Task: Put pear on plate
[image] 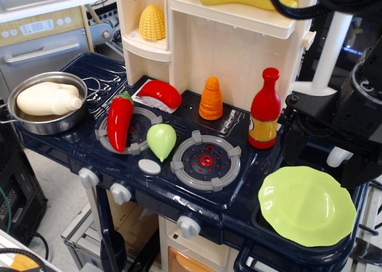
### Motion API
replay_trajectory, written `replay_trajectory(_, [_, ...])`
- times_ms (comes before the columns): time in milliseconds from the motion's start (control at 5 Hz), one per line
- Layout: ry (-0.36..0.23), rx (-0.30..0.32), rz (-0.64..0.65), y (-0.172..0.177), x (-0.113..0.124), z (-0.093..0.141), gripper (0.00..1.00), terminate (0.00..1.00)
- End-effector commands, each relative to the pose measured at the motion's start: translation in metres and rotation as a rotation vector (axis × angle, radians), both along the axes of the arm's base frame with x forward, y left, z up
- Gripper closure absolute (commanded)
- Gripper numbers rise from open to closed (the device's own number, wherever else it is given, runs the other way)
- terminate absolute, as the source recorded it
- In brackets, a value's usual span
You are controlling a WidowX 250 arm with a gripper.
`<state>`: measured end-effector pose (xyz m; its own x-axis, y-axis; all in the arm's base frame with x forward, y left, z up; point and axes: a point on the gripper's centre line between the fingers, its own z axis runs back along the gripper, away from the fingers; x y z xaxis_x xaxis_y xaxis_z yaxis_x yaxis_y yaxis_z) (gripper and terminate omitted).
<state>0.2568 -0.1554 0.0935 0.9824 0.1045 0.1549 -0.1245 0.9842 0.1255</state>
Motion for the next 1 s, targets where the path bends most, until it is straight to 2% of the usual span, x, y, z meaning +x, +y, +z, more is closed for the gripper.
replay_trajectory(0, [0.000, 0.000, 0.000, 0.000, 0.000, 0.000, 0.00, 0.00])
replay_trajectory(200, [0.036, 0.058, -0.032, 0.017, -0.002, 0.009, 0.00, 0.00])
replay_trajectory(400, [0.083, 0.130, -0.027, 0.062, -0.011, 0.027, 0.00, 0.00])
replay_trajectory(600, [0.083, 0.133, -0.054, 0.109, -0.018, 0.027, 0.00, 0.00])
replay_trajectory(800, [0.070, 0.179, -0.092, 0.144, -0.020, 0.020, 0.00, 0.00])
